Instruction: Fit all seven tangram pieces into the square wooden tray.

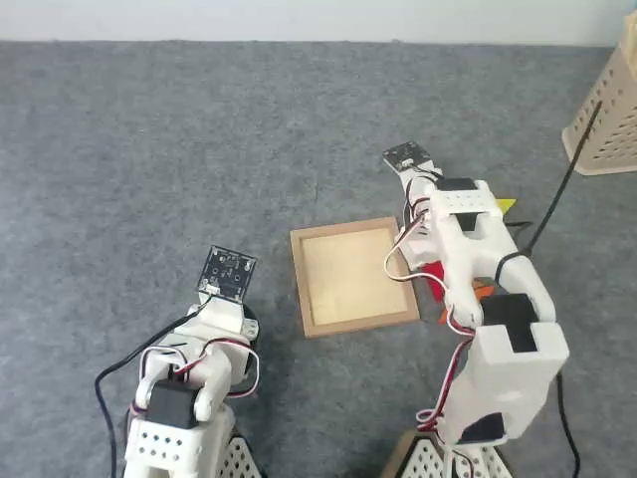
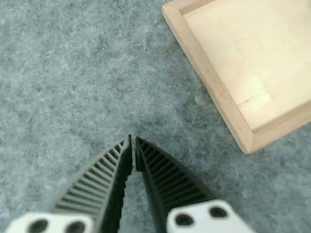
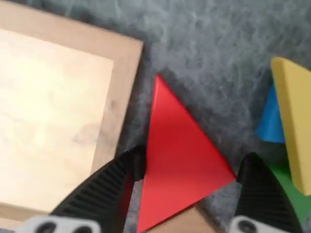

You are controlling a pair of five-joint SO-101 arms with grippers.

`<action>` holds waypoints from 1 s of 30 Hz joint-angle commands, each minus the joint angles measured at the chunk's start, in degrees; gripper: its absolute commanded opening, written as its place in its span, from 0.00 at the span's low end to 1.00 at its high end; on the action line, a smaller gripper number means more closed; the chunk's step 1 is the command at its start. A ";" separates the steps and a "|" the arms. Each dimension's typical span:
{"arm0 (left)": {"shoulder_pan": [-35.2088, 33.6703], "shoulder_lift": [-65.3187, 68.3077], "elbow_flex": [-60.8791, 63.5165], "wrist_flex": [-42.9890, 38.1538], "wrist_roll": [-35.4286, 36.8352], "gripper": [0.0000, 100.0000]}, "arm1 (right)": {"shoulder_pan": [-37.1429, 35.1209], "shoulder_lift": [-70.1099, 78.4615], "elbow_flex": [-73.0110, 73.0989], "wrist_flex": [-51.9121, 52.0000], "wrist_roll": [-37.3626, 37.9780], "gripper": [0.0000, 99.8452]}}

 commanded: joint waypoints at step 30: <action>-0.35 -1.14 -1.01 0.35 0.53 0.01 | 0.66 -7.60 7.74 -1.54 -12.84 0.30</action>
